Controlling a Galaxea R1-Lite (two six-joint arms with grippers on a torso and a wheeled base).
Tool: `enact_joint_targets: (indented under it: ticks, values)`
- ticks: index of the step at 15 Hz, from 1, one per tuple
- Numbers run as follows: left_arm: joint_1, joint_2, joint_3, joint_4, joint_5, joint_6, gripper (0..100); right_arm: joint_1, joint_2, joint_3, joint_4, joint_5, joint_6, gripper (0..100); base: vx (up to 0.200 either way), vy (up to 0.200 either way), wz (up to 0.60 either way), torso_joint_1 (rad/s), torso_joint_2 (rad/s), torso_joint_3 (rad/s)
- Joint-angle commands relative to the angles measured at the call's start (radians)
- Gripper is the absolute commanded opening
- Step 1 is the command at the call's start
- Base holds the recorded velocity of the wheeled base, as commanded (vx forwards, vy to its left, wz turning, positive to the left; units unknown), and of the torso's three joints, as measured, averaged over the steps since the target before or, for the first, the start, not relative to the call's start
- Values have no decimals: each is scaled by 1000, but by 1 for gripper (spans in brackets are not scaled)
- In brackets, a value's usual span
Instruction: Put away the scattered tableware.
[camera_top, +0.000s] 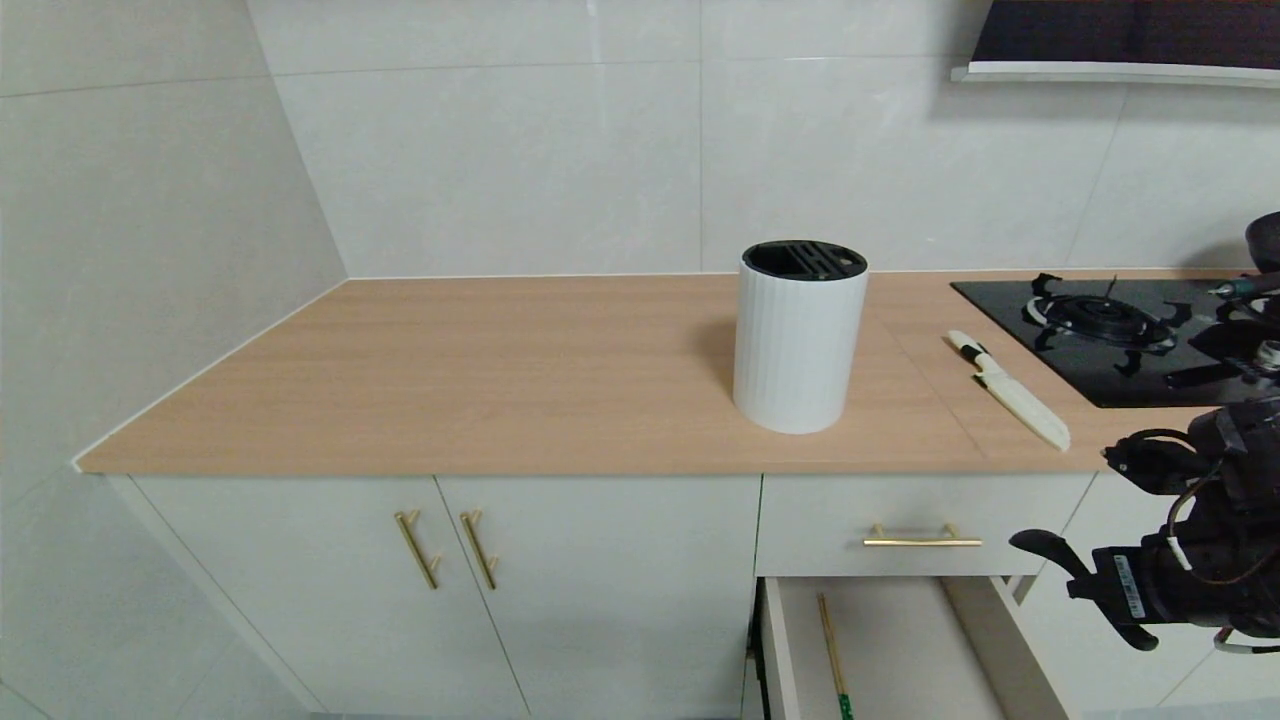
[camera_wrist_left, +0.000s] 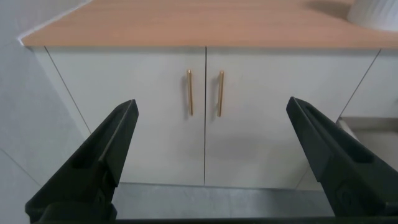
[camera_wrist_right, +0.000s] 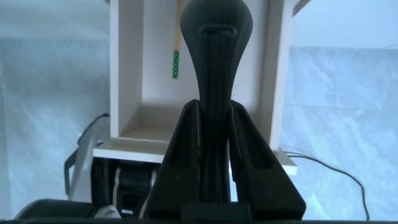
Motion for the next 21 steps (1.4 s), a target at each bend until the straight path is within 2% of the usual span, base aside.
enact_joint_targets:
  ticks: [1,12,21]
  values:
    - [0,0,0,0,1,-1,100,15,20,1,-1,0,0,0,0,0,0,-183,466,281]
    - [0,0,0,0,1,-2,100,37,77,10,-1,1,2,0,0,0,0,-172,487,307]
    - [0,0,0,0,1,-1,100,52,92,13,-1,1,2,0,0,0,0,-86,450,355]
